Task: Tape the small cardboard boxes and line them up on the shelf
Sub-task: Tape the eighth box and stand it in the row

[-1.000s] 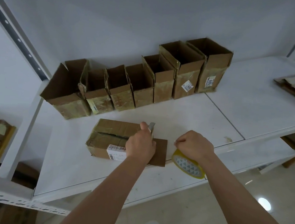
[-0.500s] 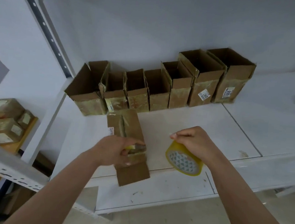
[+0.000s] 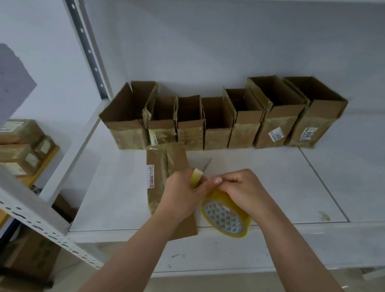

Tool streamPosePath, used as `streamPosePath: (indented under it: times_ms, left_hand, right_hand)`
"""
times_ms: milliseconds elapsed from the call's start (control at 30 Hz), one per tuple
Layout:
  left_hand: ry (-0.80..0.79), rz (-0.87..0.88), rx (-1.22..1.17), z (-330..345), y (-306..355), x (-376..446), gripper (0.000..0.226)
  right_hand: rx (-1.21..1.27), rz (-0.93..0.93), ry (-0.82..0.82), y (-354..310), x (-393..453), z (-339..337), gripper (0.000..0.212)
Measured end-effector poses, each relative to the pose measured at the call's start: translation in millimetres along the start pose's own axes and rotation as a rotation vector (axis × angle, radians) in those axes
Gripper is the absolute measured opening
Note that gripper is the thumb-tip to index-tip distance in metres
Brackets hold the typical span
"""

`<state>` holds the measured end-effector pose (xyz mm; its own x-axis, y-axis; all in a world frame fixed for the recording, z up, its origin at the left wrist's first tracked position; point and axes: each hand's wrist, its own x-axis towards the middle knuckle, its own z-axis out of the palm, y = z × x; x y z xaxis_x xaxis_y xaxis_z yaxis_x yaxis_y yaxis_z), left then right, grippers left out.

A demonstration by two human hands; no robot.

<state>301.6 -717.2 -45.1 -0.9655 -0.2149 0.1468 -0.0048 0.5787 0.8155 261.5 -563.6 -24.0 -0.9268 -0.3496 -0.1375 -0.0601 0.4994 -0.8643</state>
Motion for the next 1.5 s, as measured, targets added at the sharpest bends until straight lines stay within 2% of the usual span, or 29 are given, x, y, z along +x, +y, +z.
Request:
streamPosePath:
  times_ms: [133,200,333,500,567,667,733,900,1133,1233,1333,1500]
  left_hand:
    - [0.014,-0.040,-0.136,1.4,-6.7,-2.7,0.031]
    - [0.081,-0.056,-0.106,-0.2,-9.8,-4.6,0.032]
    - [0.203,-0.042,0.001,-17.4,-17.9,-6.5,0.032]
    - [0.330,-0.049,0.055,-43.6,-27.9,-14.3,0.039]
    - [0.417,-0.109,0.055,-64.0,-44.0,-21.0,0.036]
    - [0.508,-0.202,0.082,-80.9,-65.3,-41.8,0.033]
    - [0.539,-0.224,0.104,-75.4,-73.9,-54.7,0.036]
    - [0.560,-0.265,0.112,-57.9,-92.6,-63.5,0.040]
    - [0.515,-0.346,0.135,-33.2,-122.7,-59.1,0.044]
    - [0.462,-0.457,-0.041,-11.2,-126.5,-60.3,0.044]
    - [0.474,-0.547,-0.189,-1.3,-128.5,-57.4,0.049]
    - [0.432,-0.594,-0.191,-1.7,-128.8,-58.7,0.056]
  right_hand:
    - [0.037,0.039,-0.071,0.8,-1.1,2.0,0.025]
    - [0.098,0.064,-0.120,0.1,-1.9,1.9,0.026]
    - [0.302,0.008,-0.147,-1.3,-2.1,-6.9,0.043]
    - [0.233,-0.045,-0.210,-2.8,10.9,-16.2,0.056]
    - [0.150,-0.024,-0.178,0.7,15.6,-22.8,0.053]
    - [-0.155,-0.034,-0.124,12.0,24.4,-24.1,0.042]
    - [-0.319,-0.056,-0.100,15.6,30.3,-16.5,0.037]
    - [-0.636,-0.089,-0.024,12.8,43.8,-6.6,0.039]
    - [-0.850,-0.082,0.004,22.3,53.3,13.6,0.042]
    - [-0.991,-0.068,-0.055,25.9,55.8,30.0,0.040]
    - [-1.080,-0.084,-0.097,20.3,60.9,41.2,0.035]
    - [-1.110,-0.075,-0.127,16.4,62.8,44.7,0.033]
